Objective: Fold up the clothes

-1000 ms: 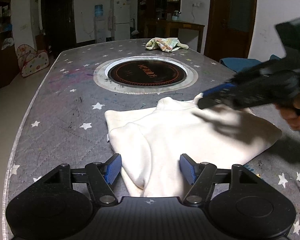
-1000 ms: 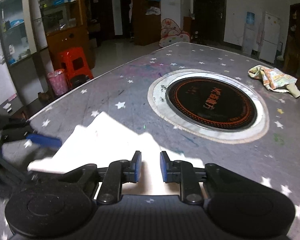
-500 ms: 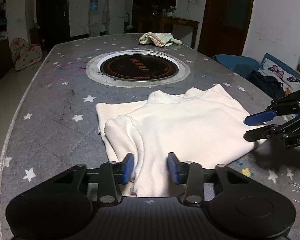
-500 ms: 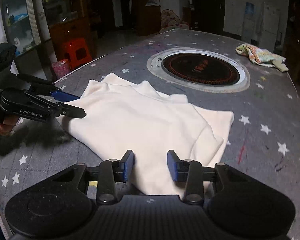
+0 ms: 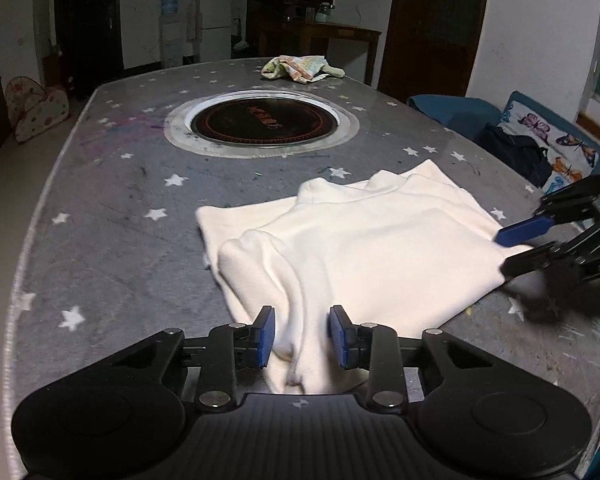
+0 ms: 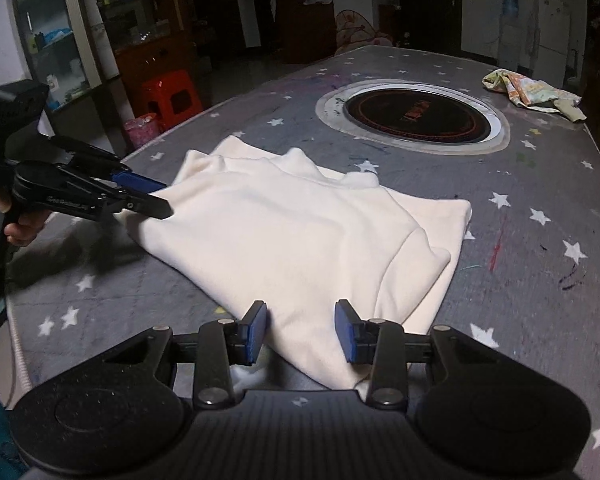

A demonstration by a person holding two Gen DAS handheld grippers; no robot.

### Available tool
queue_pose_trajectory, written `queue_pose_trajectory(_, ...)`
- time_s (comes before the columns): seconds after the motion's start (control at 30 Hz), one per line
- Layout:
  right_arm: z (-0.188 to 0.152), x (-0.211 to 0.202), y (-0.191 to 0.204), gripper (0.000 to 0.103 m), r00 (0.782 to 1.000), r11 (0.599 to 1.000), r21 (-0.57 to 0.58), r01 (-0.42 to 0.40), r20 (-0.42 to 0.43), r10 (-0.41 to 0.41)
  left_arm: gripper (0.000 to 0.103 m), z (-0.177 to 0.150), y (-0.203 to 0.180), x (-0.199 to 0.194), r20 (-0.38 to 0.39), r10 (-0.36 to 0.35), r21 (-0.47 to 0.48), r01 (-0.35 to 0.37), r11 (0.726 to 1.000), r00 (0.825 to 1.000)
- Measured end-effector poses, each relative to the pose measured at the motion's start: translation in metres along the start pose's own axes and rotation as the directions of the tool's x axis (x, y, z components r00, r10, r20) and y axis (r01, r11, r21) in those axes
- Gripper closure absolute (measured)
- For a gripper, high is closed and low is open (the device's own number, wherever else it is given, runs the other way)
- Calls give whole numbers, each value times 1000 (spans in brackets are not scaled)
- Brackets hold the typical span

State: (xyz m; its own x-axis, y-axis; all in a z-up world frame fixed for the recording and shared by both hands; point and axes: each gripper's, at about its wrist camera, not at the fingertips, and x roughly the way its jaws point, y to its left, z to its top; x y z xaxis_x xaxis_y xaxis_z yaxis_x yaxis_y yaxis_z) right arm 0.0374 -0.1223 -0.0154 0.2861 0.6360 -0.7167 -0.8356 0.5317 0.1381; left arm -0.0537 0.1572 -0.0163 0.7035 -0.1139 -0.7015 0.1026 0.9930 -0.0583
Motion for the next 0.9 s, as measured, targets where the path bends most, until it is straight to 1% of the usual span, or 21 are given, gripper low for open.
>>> queue_pose_trajectory(0.07, 4, -8, -5, 66, 1000, 1000, 2, 18, 20, -18, 64, 5, -3, -6, 18, 12, 15, -12, 1000, 1000)
queue_pose_trajectory(0.17, 11, -20, -14, 66, 997, 999, 1, 54, 49, -54, 61, 14, -15, -13, 56, 11, 49, -14, 999, 998)
queue_pose_trajectory(0.27, 22, -22, -30, 67, 994, 996, 23, 86, 68, -87, 60, 24, -31, -9, 83, -36, 72, 30, 997, 996)
queue_pose_trajectory(0.3, 26, -19, -35, 71, 993, 995, 30, 93, 67, -94, 60, 26, -39, -5, 84, -57, 84, 50, 995, 995)
queue_pose_trajectory(0.4, 34, -7, -50, 78, 993, 993, 58, 101, 56, -104, 60, 33, -64, 11, 74, -120, 127, 110, 986, 990)
queue_pose_trajectory(0.5, 34, 10, -62, 82, 994, 990, 89, 106, 32, -109, 60, 42, -87, 28, 68, -187, 149, 175, 973, 980)
queue_pose_trajectory(0.6, 30, 23, -70, 82, 994, 988, 110, 109, 12, -111, 61, 48, -106, 42, 58, -237, 170, 224, 960, 970)
queue_pose_trajectory(0.8, 27, 31, -75, 81, 992, 986, 116, 119, 15, -121, 60, 51, -123, 66, 16, -290, 166, 283, 945, 957)
queue_pose_trajectory(0.9, 26, 32, -76, 81, 993, 986, 115, 118, 14, -121, 60, 49, -127, 74, -4, -295, 162, 292, 943, 955)
